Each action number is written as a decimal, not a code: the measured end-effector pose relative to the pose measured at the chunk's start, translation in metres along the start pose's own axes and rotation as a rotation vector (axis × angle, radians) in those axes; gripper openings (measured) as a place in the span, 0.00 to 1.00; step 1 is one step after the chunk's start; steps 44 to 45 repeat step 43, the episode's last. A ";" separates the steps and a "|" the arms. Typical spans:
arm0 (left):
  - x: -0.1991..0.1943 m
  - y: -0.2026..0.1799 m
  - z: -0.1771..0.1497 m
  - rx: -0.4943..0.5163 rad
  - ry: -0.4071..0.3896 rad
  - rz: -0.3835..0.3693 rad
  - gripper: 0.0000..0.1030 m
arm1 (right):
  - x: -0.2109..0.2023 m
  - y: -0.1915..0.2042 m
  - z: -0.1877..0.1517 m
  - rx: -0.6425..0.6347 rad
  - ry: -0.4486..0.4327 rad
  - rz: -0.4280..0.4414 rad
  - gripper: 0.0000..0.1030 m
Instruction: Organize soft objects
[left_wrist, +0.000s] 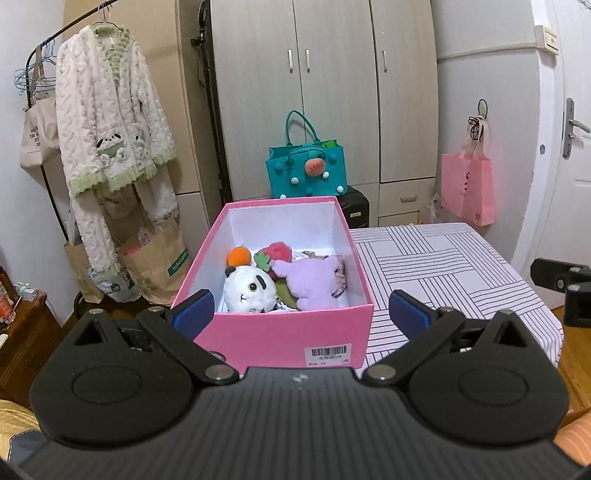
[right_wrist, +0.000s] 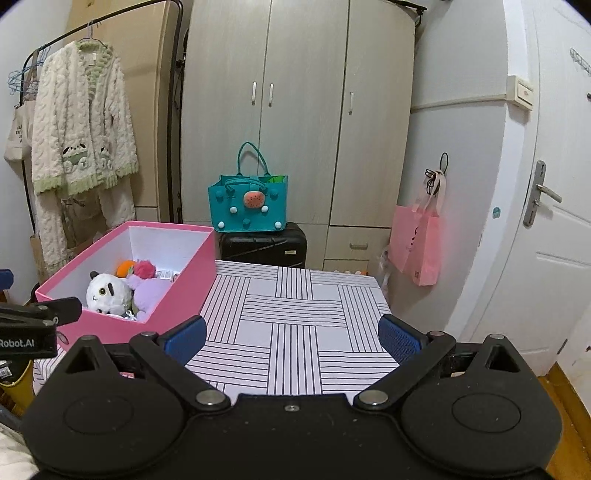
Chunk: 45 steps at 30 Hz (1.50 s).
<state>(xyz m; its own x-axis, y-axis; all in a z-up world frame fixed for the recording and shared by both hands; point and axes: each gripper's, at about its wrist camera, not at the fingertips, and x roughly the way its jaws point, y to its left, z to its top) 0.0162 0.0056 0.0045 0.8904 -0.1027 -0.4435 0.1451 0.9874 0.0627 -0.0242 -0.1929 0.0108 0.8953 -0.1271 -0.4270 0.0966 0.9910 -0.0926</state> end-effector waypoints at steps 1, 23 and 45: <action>0.000 0.000 0.000 0.001 -0.004 0.003 0.99 | -0.001 0.001 -0.001 -0.009 -0.003 0.001 0.98; -0.002 -0.004 -0.010 -0.009 0.014 0.006 0.99 | -0.010 0.003 -0.007 0.008 0.001 0.032 0.98; -0.005 -0.003 -0.012 -0.017 -0.007 -0.009 0.99 | -0.002 -0.001 -0.009 0.007 0.029 0.032 0.98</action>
